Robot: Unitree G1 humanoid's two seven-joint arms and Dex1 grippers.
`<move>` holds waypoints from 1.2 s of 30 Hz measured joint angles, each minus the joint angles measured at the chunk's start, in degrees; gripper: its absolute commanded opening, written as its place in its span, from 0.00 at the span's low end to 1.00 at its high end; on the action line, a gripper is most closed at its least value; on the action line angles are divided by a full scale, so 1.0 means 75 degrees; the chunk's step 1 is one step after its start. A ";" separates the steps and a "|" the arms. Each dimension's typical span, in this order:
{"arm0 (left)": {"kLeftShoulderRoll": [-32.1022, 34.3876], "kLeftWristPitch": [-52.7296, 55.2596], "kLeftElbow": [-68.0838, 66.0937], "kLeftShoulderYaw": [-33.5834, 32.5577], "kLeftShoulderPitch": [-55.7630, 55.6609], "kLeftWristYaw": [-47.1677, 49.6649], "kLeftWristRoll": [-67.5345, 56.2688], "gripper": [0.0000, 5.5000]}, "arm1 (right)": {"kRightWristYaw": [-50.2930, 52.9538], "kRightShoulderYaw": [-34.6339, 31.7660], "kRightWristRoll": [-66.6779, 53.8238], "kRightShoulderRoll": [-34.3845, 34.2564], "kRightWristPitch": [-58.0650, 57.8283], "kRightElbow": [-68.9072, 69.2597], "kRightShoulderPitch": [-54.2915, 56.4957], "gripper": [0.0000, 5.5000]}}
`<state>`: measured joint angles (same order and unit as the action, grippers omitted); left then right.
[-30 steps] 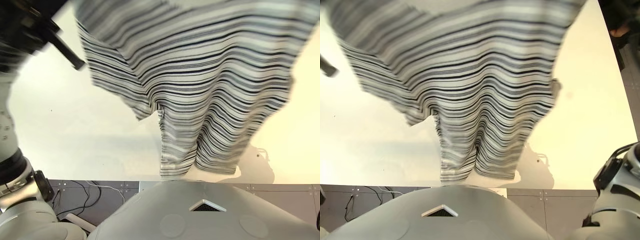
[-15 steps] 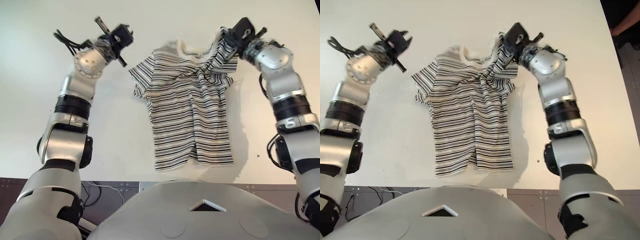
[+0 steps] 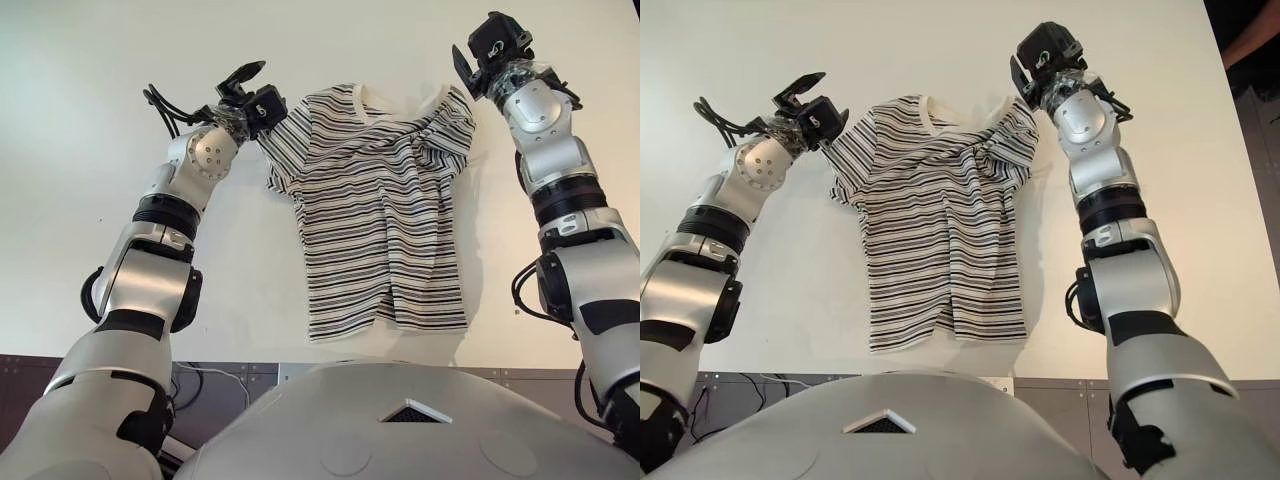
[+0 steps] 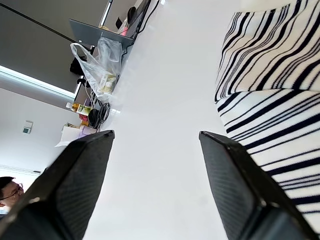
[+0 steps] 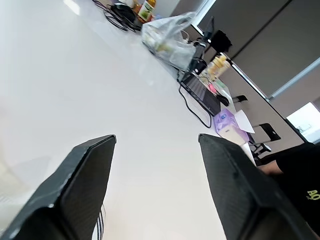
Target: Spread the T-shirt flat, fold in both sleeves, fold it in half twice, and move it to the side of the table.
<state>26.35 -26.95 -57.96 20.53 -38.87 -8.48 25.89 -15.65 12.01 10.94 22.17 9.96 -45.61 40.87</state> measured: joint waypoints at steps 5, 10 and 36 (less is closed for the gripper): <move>-0.0127 0.0035 -0.0263 0.0315 0.0124 -0.1071 0.0035 0.59 | -0.2410 -0.0294 -0.0828 0.1353 -0.0246 0.2099 -0.1511 0.55; 0.0422 0.0987 0.0011 0.0518 0.0250 -0.1066 0.0263 0.59 | -0.3815 -0.0435 -0.1180 0.2045 -0.0608 0.3374 -0.2061 0.55; 0.1304 0.1839 0.2953 0.0082 0.2009 0.0964 0.1200 0.59 | -0.1534 0.0300 0.1232 0.1581 -0.1947 0.4603 -0.4063 0.55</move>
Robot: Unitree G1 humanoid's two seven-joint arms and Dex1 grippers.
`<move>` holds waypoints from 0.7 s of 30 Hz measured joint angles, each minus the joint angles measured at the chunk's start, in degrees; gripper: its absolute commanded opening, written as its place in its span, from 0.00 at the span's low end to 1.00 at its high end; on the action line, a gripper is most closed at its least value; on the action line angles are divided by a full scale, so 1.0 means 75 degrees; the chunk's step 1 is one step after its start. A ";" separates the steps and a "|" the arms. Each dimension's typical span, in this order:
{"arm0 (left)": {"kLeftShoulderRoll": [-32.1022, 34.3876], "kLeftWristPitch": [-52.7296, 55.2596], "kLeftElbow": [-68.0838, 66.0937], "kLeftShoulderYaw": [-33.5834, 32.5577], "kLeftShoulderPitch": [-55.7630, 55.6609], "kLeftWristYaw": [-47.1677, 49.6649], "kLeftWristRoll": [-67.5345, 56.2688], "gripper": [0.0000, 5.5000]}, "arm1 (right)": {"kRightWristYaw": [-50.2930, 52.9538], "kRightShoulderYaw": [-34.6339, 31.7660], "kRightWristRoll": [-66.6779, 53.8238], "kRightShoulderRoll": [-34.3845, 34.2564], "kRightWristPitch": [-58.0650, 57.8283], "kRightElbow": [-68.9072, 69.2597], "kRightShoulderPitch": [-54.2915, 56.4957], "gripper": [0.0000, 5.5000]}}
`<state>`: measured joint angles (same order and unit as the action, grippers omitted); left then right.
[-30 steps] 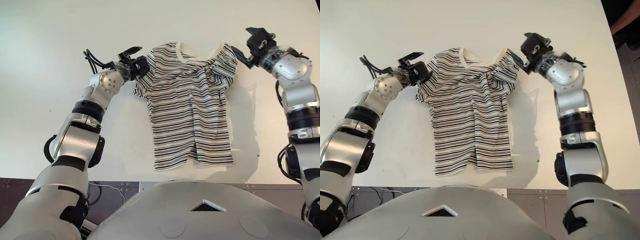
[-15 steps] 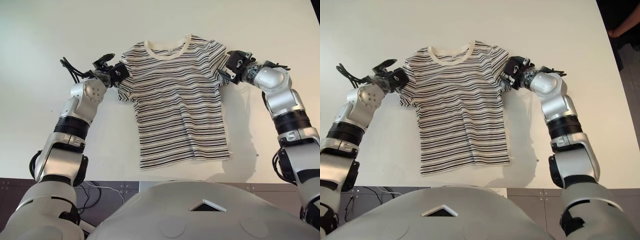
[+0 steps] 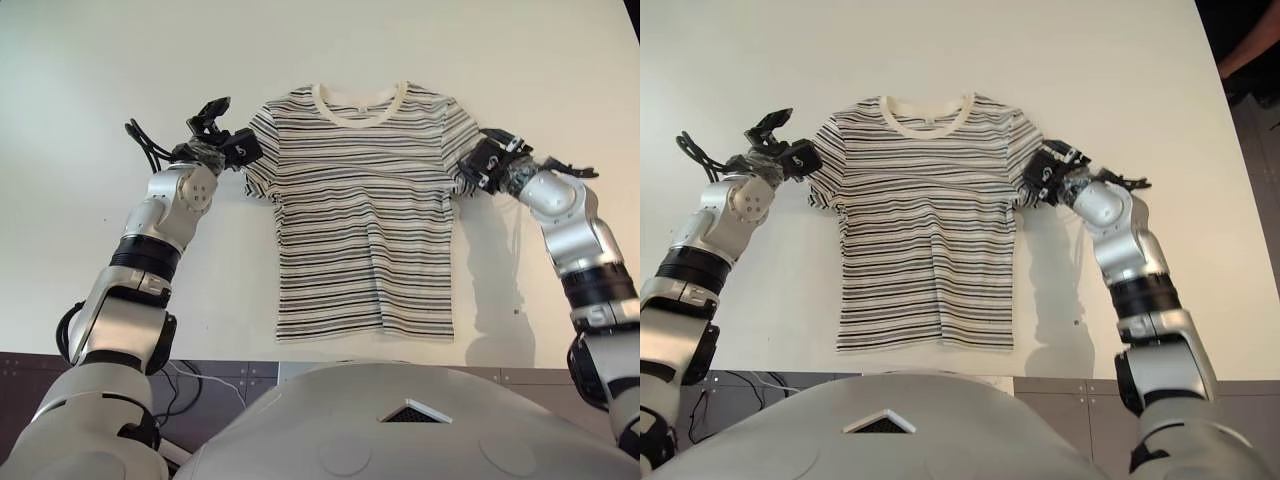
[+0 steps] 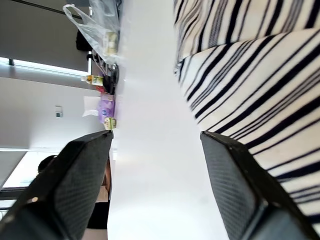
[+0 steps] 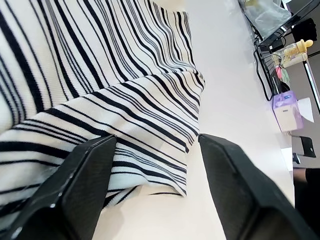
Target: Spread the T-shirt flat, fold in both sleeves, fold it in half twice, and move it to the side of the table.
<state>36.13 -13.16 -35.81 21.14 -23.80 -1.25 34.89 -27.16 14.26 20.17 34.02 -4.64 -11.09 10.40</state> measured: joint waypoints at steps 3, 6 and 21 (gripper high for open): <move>0.0096 -0.0145 0.0654 -0.0183 0.0368 0.0268 0.0022 0.59 | 0.0002 -0.0243 0.0074 0.0155 -0.0889 0.1175 -0.0760 0.55; 0.0218 -0.0019 0.1629 -0.0521 0.1105 0.0226 -0.0055 0.59 | -0.0055 -0.0345 0.0122 0.0349 -0.1169 0.1572 -0.0962 0.55; 0.1791 0.0962 0.8110 -0.0487 0.5155 -0.5012 -0.2669 0.59 | -0.1714 -0.0666 -0.2988 -0.0083 -0.2439 0.5114 -0.0639 0.55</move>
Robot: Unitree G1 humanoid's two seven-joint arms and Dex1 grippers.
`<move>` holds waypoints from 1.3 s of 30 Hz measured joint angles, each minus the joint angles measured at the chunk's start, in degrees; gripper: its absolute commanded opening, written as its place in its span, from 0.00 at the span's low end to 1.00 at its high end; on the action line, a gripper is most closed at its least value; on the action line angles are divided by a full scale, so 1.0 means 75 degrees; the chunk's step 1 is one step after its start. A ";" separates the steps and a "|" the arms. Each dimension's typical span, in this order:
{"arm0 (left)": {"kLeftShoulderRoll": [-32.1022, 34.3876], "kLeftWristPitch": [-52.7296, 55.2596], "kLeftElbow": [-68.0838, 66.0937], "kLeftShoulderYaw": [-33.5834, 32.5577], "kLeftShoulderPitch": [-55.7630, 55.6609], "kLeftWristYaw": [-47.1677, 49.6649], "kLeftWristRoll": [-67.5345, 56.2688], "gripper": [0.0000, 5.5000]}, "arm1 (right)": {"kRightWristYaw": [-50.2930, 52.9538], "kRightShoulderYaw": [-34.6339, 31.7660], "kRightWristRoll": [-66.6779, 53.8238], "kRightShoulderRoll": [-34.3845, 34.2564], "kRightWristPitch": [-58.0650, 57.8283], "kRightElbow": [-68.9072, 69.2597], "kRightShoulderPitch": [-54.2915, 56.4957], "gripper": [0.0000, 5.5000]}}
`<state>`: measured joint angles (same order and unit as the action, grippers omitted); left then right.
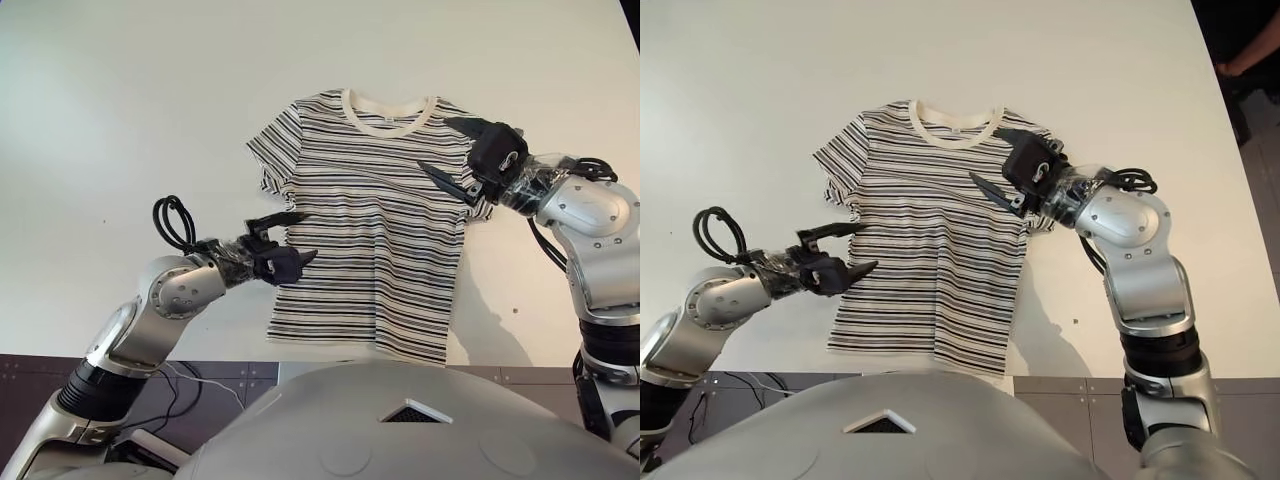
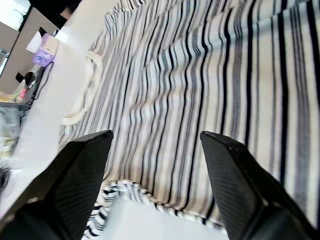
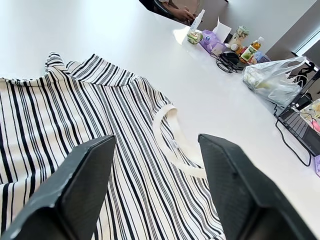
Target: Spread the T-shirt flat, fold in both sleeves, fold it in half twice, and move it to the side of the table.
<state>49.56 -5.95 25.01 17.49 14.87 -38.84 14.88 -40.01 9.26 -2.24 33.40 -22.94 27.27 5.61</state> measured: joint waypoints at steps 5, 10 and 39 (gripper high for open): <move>0.0217 0.0442 0.0592 0.0073 0.0459 -0.0806 -0.0340 0.59 | 0.0000 0.0124 -0.0008 -0.0007 0.0005 0.0073 0.0017 0.55; -0.0140 0.1397 0.1359 0.0050 0.0928 -0.0967 -0.1233 0.59 | -0.0001 0.0294 0.0058 -0.0017 0.0157 -0.0096 0.0216 0.55; -0.0221 0.0122 -0.0002 0.0339 -0.0486 -0.1002 0.0537 0.59 | 0.0007 0.0584 0.0424 -0.0346 0.1159 -0.1791 0.1277 0.55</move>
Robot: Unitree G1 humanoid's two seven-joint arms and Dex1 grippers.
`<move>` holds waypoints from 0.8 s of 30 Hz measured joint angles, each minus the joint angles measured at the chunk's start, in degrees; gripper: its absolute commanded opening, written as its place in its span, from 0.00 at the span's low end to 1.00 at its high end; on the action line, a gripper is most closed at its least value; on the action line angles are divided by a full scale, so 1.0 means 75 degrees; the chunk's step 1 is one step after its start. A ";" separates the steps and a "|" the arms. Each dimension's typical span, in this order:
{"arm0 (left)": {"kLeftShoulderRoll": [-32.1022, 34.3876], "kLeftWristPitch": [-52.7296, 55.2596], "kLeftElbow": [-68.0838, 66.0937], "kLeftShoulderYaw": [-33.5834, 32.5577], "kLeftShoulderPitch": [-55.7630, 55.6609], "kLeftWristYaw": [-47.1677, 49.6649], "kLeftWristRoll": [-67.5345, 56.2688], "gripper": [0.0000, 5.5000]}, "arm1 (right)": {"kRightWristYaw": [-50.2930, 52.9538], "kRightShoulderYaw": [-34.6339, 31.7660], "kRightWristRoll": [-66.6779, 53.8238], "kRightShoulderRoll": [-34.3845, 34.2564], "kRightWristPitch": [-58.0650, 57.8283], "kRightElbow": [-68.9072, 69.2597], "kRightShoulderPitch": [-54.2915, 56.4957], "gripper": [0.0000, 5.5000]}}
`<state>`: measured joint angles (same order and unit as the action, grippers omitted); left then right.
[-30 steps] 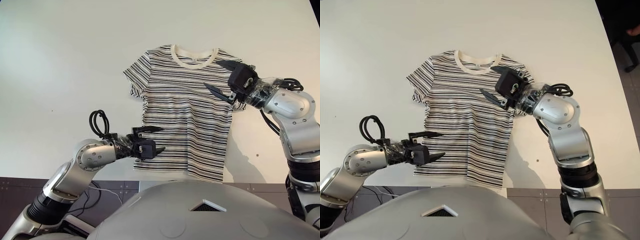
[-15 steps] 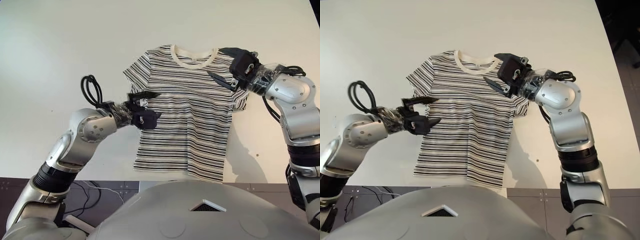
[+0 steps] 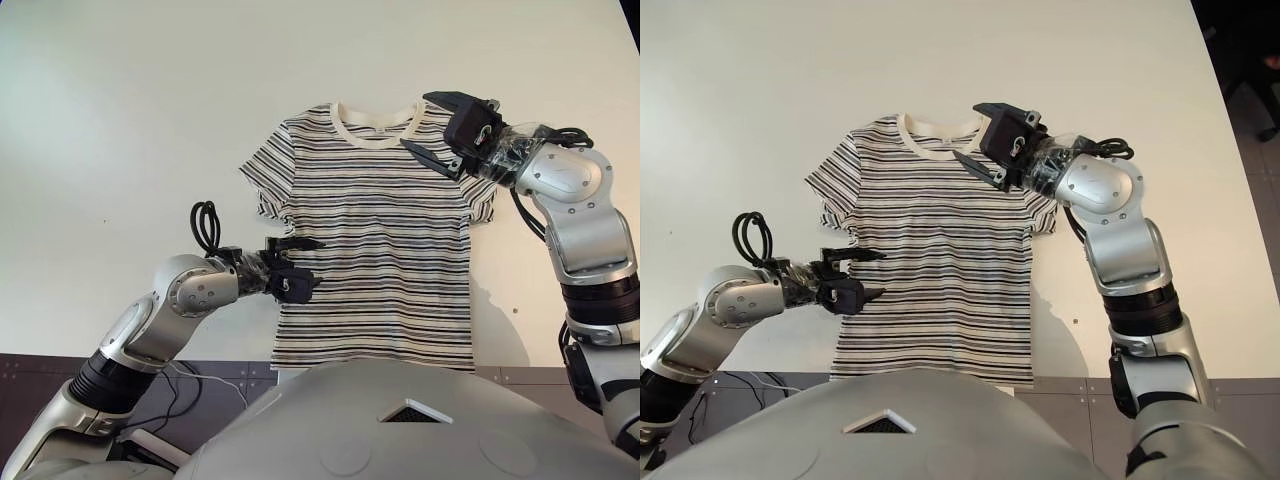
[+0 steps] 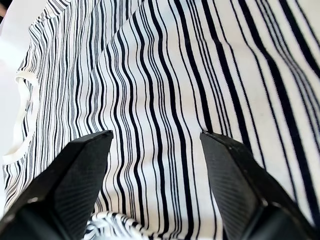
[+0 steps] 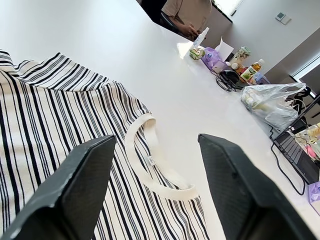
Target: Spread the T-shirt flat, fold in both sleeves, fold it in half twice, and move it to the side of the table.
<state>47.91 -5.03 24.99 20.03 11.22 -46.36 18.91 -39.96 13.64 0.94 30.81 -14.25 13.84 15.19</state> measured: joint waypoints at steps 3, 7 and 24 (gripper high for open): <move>-0.0286 0.0651 0.0334 -0.0595 -0.0369 0.0383 0.0094 0.59 | 0.0360 -0.0227 -0.0013 -0.0233 0.0033 -0.0109 0.0066 0.55; -0.0247 0.1178 0.0605 -0.1732 -0.1055 0.0410 -0.0251 0.59 | 0.0901 -0.0552 -0.0012 -0.0449 -0.0031 -0.0073 0.0074 0.55; 0.0424 -0.4052 -0.8687 0.0068 -0.4260 0.4540 0.2955 0.59 | 0.2598 -0.0423 0.1123 -0.1280 0.1411 -0.1917 0.0865 0.55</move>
<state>51.08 -35.42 -40.16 20.54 -20.73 -12.30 41.07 -20.48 10.46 9.36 21.21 -3.66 -0.54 21.68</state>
